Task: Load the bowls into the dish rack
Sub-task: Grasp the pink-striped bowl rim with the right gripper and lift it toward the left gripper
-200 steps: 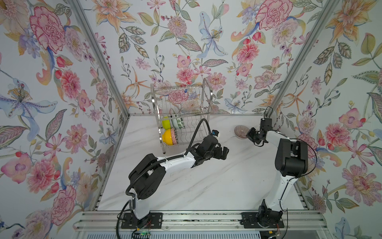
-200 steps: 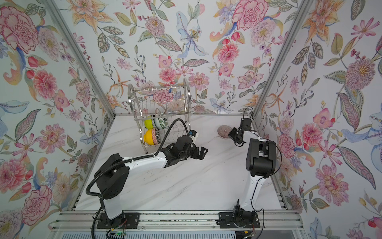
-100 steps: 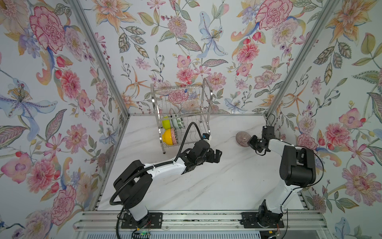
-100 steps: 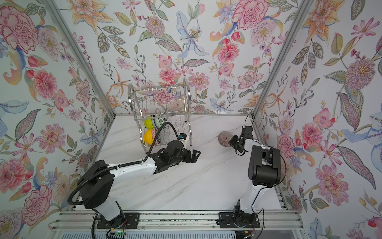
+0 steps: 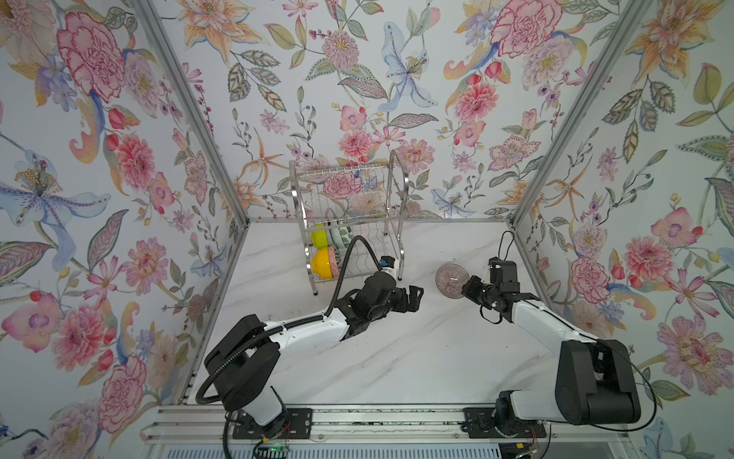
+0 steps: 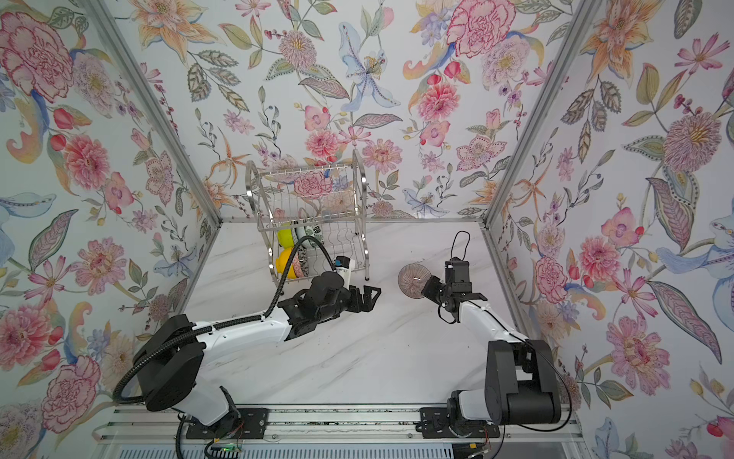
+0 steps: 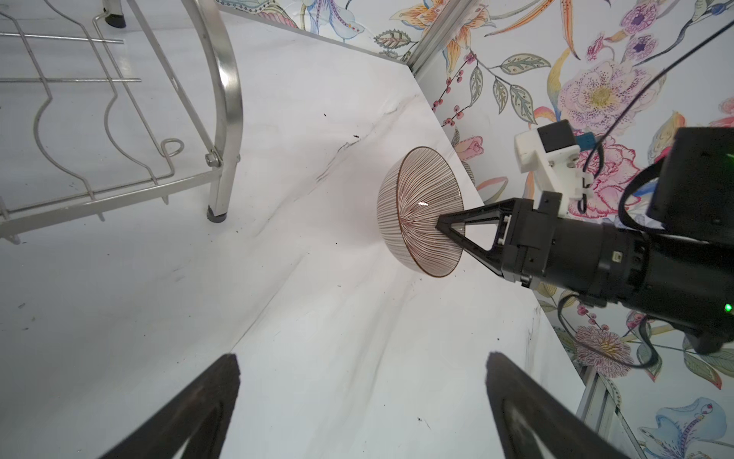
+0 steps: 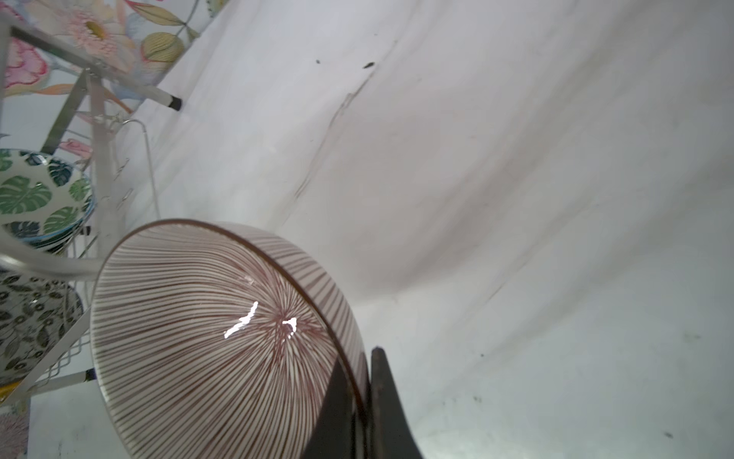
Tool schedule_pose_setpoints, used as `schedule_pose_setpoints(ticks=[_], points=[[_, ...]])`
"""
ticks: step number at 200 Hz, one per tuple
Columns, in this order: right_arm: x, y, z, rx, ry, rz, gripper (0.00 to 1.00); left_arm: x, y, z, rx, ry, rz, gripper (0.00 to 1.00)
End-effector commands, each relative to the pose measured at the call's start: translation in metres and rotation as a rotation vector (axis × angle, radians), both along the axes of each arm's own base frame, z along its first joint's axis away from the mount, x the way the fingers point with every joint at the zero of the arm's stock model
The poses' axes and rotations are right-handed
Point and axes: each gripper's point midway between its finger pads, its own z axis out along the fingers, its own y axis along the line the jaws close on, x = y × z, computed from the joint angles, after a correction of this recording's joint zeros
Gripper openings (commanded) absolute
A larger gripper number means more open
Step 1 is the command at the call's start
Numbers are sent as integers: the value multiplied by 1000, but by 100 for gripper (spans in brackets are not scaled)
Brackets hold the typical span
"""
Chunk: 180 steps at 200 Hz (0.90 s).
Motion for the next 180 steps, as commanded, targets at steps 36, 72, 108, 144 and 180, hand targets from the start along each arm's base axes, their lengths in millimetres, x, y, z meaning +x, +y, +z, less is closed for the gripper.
schedule_pose_setpoints(ticks=[36, 72, 108, 144, 180], points=[[-1, 50, 50, -48, -191, 81, 0, 1, -5, 7, -54, 11, 8, 97], [-5, 73, 66, -74, -240, 123, 0, 1, 3, 4, -37, 5, 38, 85], [-11, 95, 93, -66, -329, 160, 0, 3, 10, -1, -21, 10, 69, 67], [-13, 110, 109, -67, -372, 184, 0, 6, 14, 0, -15, 0, 91, 45], [-20, 127, 118, -66, -422, 202, 0, 9, 16, 1, -7, -9, 103, 28]])
